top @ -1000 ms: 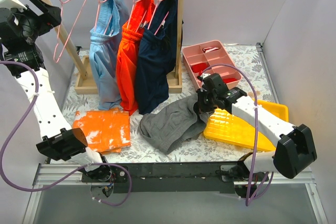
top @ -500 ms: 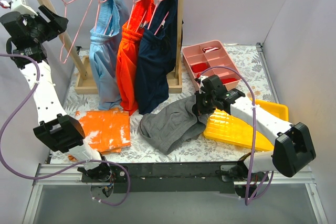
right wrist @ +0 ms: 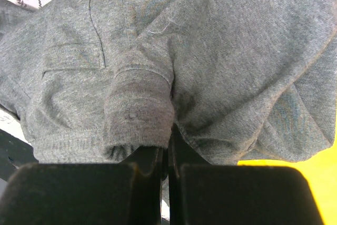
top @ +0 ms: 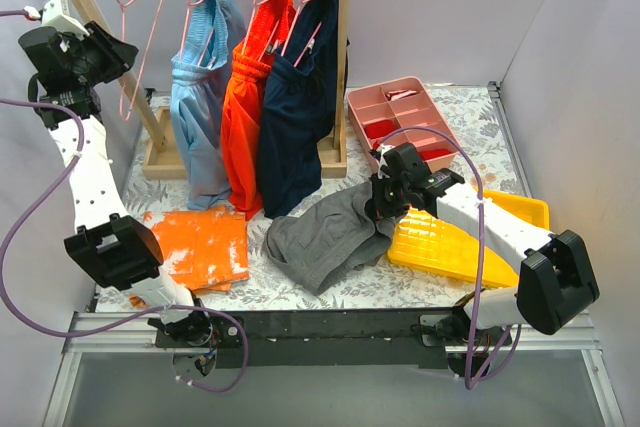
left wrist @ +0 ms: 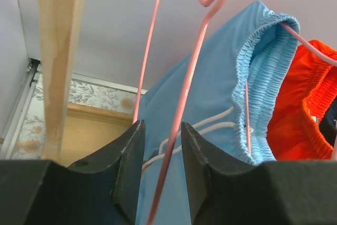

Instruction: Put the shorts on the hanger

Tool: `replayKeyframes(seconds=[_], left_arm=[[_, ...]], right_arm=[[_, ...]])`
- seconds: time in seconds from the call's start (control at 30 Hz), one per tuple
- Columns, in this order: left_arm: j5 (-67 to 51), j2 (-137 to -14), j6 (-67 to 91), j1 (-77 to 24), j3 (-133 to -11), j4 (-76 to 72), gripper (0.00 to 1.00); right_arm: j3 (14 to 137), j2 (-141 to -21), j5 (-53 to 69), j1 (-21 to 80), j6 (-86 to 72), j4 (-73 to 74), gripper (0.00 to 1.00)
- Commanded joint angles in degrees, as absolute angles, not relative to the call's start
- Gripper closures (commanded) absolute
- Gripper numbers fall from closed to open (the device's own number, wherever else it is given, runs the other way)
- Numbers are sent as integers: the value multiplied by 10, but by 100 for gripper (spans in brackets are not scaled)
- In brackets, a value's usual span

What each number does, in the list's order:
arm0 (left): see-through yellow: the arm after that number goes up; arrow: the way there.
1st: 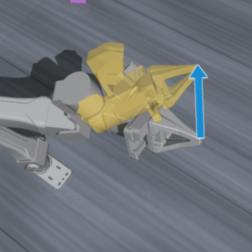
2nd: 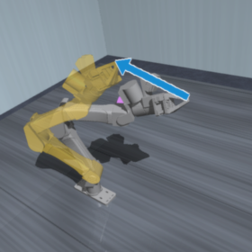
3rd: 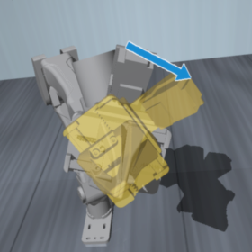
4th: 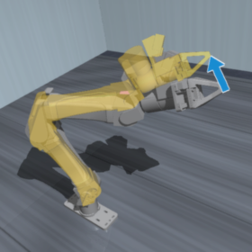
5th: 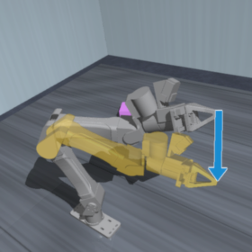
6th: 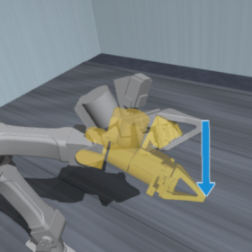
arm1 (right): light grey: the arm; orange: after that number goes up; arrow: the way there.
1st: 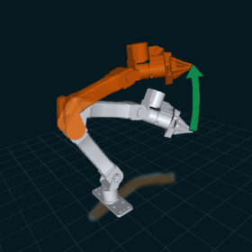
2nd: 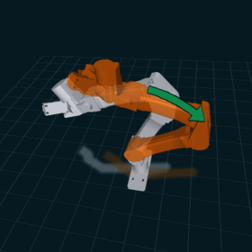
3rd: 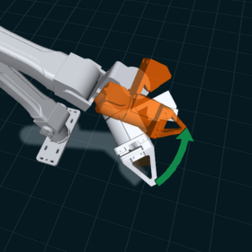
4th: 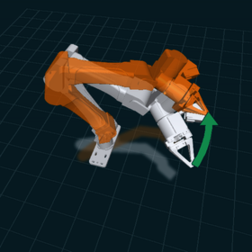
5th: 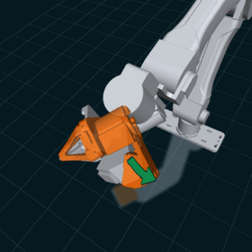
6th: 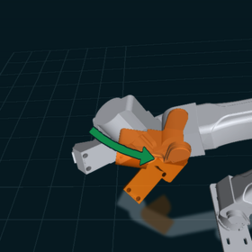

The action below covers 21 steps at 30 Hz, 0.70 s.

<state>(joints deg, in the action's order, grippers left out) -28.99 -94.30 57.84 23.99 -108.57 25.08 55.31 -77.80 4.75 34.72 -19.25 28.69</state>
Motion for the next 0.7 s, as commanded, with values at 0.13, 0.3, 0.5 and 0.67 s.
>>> replayKeyframes(seconds=[0.13,0.3,0.5,0.67], left_arm=[[-229,-927,539,199,-1107,273,70],[-131,-940,502,152,-1141,313,71],[-47,-936,482,121,-1150,329,82],[-8,-933,479,117,-1154,340,90]], right_arm=[[555,-773,60,346,-185,279,99],[557,-767,56,346,-185,284,99],[554,-762,58,346,-185,284,99],[551,-759,61,346,-186,284,99]])
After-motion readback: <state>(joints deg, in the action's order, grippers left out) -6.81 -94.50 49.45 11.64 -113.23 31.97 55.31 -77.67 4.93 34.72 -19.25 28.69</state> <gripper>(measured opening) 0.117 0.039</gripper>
